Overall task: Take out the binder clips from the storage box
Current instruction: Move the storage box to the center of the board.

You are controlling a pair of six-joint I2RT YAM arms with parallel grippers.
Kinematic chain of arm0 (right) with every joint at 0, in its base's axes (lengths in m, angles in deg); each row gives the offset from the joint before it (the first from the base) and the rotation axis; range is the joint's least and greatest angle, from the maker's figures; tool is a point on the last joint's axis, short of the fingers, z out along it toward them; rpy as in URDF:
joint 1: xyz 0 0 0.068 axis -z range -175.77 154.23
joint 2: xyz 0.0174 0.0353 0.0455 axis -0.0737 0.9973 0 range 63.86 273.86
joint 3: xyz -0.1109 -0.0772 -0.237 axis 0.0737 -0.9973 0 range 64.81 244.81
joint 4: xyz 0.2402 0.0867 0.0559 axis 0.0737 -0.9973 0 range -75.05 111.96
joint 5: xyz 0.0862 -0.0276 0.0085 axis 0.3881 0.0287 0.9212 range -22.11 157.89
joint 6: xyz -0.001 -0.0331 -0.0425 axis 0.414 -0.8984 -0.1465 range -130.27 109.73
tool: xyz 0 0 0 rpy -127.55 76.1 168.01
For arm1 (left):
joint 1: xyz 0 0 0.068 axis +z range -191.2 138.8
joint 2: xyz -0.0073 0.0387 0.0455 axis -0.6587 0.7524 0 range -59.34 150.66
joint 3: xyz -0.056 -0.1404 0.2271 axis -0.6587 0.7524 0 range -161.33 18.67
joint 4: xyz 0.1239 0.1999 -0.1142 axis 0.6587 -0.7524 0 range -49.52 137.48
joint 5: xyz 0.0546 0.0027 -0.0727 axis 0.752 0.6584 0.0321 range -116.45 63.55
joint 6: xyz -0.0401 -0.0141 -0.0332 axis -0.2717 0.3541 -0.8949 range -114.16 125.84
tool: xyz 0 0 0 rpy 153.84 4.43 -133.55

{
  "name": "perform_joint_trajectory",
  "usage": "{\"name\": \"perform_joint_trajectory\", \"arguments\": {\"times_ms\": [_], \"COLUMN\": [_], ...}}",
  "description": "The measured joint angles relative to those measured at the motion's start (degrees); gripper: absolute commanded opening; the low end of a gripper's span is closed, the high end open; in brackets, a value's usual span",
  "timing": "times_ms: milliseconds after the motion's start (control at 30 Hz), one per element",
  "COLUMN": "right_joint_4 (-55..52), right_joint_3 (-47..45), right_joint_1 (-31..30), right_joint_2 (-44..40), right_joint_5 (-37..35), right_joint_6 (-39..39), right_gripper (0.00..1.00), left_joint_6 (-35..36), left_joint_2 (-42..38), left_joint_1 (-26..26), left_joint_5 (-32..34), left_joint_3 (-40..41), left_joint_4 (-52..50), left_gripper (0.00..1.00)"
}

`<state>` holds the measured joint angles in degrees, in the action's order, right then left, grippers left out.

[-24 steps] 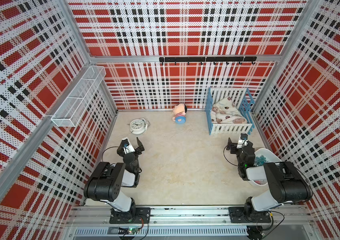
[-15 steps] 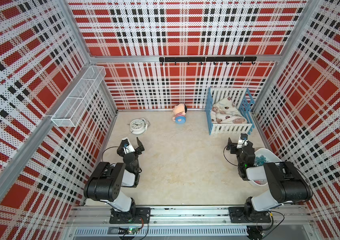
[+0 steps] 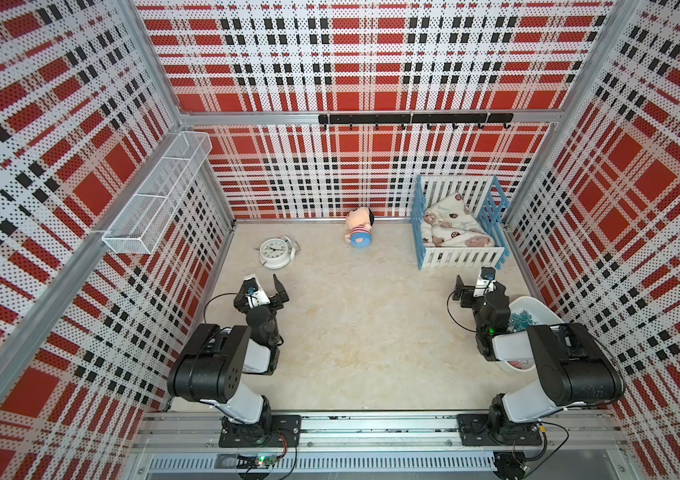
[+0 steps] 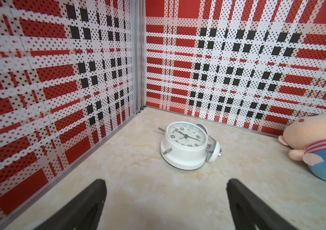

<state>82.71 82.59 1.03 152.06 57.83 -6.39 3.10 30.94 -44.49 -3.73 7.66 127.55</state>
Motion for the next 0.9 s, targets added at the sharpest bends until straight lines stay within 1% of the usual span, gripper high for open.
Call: {"name": "perform_joint_trajectory", "arguments": {"times_ms": [467, 500, 567, 600, 700, 900], "right_joint_4": [-0.31, -1.79, -8.00, -12.44, -19.74, -33.07], "right_joint_3": [0.07, 0.50, 3.28, 6.12, 12.46, 14.86], "right_joint_1": [0.00, 0.00, 0.00, -0.02, -0.63, -2.45], "right_joint_2": [-0.04, -0.26, -1.11, -1.55, -2.95, -9.14], "right_joint_5": [0.00, 0.00, 0.17, 0.59, 1.79, 4.09], "right_joint_6": [-0.02, -0.02, -0.22, -0.55, -1.31, -0.59], "right_gripper": [1.00, 1.00, 1.00, 1.00, 1.00, 1.00], "left_joint_6": [0.00, 0.00, 0.00, 0.00, 0.00, 0.00], "left_joint_2": [0.00, 0.00, 0.00, 0.00, 0.00, -0.04], "left_joint_1": [0.00, 0.00, 0.00, 0.00, 0.00, 0.00], "left_joint_5": [-0.02, -0.02, -0.02, -0.02, -0.02, 0.00], "left_joint_3": [0.00, 0.00, 0.00, 0.00, 0.00, 0.00], "left_joint_4": [0.00, 0.00, 0.00, 0.00, 0.00, -0.04], "left_gripper": [0.99, 0.99, 0.99, 0.99, 0.99, 0.99]}}
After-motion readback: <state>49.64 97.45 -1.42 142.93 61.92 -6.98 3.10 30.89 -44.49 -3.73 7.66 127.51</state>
